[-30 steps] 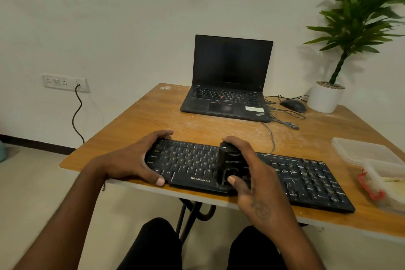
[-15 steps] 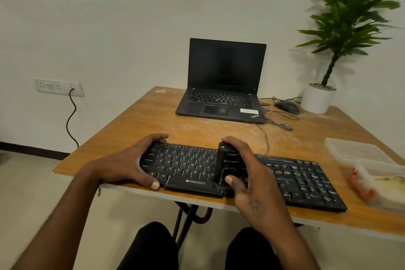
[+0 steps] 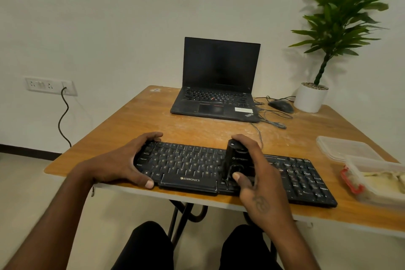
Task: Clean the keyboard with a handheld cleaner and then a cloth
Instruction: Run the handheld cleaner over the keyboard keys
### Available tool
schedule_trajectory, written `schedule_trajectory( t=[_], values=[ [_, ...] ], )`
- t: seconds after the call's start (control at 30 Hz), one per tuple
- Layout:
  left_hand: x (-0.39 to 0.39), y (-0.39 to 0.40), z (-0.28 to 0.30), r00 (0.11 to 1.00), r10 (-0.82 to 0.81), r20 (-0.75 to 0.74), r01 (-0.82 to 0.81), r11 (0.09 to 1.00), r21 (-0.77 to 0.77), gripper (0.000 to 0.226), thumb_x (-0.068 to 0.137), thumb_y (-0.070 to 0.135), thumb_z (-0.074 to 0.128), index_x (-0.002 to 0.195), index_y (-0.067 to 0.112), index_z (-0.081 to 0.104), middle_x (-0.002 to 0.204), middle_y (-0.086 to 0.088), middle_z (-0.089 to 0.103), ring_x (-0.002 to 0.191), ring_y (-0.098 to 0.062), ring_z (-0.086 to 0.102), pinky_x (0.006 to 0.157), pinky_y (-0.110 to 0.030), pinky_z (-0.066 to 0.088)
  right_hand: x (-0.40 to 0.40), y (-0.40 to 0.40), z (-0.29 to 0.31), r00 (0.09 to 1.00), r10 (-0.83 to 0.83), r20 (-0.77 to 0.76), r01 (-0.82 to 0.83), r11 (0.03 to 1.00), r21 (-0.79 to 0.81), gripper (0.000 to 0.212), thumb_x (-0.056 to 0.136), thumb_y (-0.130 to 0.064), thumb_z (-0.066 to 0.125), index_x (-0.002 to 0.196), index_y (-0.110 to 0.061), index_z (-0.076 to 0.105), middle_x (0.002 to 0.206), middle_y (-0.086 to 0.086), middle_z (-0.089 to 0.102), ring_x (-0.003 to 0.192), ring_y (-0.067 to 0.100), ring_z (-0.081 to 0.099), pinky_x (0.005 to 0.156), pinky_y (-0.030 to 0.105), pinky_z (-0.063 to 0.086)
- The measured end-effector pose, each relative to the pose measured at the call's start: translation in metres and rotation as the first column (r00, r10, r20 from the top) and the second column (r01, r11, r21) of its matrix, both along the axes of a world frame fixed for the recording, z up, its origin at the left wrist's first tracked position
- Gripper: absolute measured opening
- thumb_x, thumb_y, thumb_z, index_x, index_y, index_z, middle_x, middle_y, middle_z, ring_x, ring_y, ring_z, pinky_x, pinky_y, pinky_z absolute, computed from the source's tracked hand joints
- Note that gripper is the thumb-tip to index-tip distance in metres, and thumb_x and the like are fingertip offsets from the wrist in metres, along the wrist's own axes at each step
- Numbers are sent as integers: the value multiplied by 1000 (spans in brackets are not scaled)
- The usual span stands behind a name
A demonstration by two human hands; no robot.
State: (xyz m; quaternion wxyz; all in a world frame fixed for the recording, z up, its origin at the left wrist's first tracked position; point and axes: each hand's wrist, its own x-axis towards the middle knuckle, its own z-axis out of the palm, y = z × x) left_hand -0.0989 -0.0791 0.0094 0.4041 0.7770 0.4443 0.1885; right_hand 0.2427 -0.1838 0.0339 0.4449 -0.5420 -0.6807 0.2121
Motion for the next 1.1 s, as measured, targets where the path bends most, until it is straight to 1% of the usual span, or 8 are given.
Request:
schedule_trajectory(
  t=[0.2,0.3,0.43,0.57,0.67,0.77,0.9,1.1],
  values=[
    [-1,1,0,1000,-2,4,2,1000,1,127,54,56,98,153,65,19,155,23,34,138,-3,46,109,-28,50,38,-7,5,981,18,-191,-23,999,-24,83,85,17,60,133,-50,48,117,-15,58,99,-9,61,68,11,53],
    [-1,1,-1,1000,2,7,-2,1000,3,127,53,56,99,153,65,20,155,23,35,137,-1,47,111,-30,50,41,-3,3,987,-48,-152,47,999,-14,88,85,17,60,134,-55,44,113,-16,57,97,-11,59,64,11,53],
    [0,1,-1,1000,3,-5,-3,1000,8,127,53,58,97,152,66,19,155,24,34,137,-1,46,109,-28,49,14,7,0,998,-57,-30,57,998,13,94,85,13,60,133,-65,37,110,-20,54,94,3,62,65,26,60],
    [0,0,-1,1000,0,-9,0,1000,6,126,54,58,96,153,65,18,154,25,34,135,0,47,105,-22,50,-2,13,1,997,35,-72,-35,999,1,89,86,14,58,133,-59,41,109,-17,56,93,5,63,69,35,63],
    [0,1,-1,1000,-2,-5,2,1000,8,126,54,56,97,153,65,19,155,24,35,136,0,47,108,-26,50,16,9,4,979,62,-193,-69,997,-31,86,86,17,57,131,-56,47,117,-14,54,97,-5,62,67,26,61],
    [-1,1,-2,1000,2,8,-2,1000,12,126,55,54,99,153,64,21,155,25,36,136,1,48,111,-29,49,41,6,8,987,-31,-158,26,999,-31,87,86,15,59,129,-59,45,115,-18,53,94,-15,59,60,22,57],
    [-1,1,-2,1000,3,5,-4,1000,18,125,54,54,100,152,66,22,155,26,36,136,2,48,111,-30,49,37,15,6,991,-125,-51,125,992,-2,90,85,12,62,132,-61,40,108,-20,56,90,2,62,67,33,60],
    [0,1,-2,1000,5,-5,-5,1000,23,125,54,57,99,152,67,21,156,25,35,138,-2,46,112,-32,49,-8,30,2,995,59,-86,-59,998,-5,90,83,15,58,133,-58,42,111,-17,57,92,11,64,66,42,63]
  ],
)
